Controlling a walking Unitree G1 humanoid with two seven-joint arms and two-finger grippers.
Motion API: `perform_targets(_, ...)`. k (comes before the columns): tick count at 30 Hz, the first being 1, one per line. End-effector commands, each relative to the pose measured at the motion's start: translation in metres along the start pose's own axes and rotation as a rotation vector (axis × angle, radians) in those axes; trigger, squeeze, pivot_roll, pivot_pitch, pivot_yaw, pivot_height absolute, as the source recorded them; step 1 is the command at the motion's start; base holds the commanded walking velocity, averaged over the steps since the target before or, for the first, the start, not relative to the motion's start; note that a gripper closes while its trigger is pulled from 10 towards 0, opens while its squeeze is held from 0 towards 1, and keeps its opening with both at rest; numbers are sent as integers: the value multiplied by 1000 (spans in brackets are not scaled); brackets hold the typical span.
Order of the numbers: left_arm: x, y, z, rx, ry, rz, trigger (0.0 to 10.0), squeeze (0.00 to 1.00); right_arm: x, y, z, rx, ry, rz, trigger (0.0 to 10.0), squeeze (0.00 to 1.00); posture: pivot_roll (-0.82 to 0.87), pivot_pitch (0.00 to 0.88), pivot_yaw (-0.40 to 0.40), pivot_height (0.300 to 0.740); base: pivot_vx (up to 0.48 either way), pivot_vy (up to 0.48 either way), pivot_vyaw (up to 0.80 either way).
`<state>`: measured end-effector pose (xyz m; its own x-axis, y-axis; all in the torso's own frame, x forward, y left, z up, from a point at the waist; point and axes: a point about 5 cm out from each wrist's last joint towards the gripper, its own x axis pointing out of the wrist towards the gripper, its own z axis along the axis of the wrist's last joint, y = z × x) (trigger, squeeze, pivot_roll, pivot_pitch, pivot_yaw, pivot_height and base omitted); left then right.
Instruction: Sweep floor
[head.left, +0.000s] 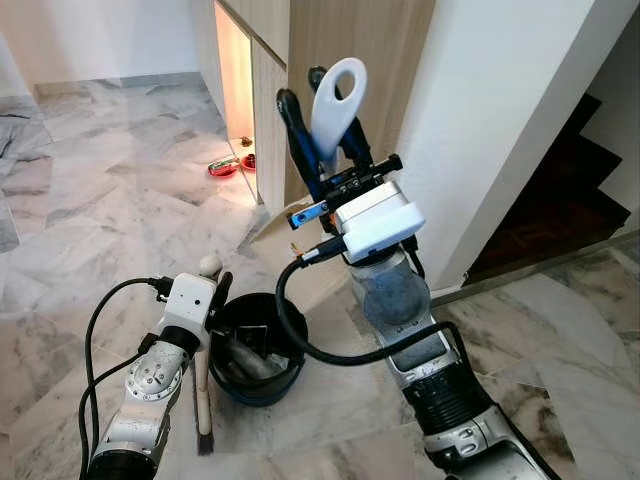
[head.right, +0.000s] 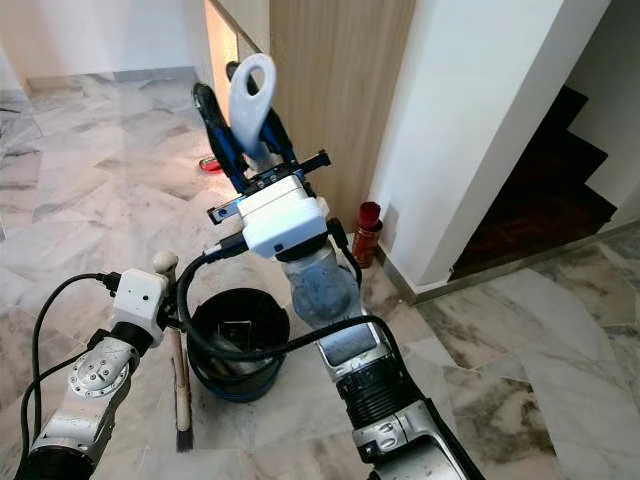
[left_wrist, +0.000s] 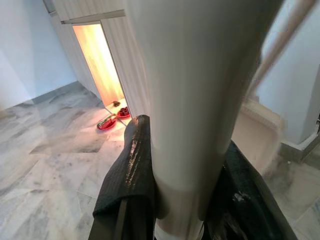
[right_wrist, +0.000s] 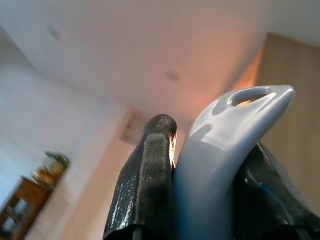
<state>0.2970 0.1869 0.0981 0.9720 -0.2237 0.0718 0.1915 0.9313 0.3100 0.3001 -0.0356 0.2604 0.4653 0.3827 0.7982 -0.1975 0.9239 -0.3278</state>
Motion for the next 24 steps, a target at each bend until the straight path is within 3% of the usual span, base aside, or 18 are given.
perform_targets(1,4,-1,8,17,-42,-15,10000,0,0,-27,-13,-50,72,-102,10000,0,202,0,-82,740,0,0,0)
perform_targets(8,2,0,5,7,-30,-12,10000,0,-27,-77,-47,-81,316,-361,10000,0,197,0,-78,740,0,0,0)
perform_targets(9,1,0,5,6,-29,-12,10000,0,-41,-91,-57,-74,391,-448,10000,0,195,0,-78,740,0,0,0)
perform_targets(10,1,0,5,6,-29,-12,10000,0,-41,-91,-57,-74,391,-448,10000,0,195,0,-78,740,0,0,0)
perform_targets(12,0,-1,5,3,-28,-13,10000,0,-66,-109,-71,-69,502,-564,10000,0,191,0,-74,740,0,0,0)
perform_targets(14,0,-1,5,3,-27,-14,10000,0,-71,-112,-74,-64,523,-587,10000,0,188,0,-73,740,0,0,0)
perform_targets(19,-2,-1,2,-21,-15,1,10000,0,-109,-118,-90,-16,665,-704,10000,0,183,0,-71,740,0,0,0)
perform_targets(24,-7,4,-2,-97,-12,63,10000,0,-117,-114,-91,-30,679,-674,10000,0,167,0,-68,740,0,0,0)
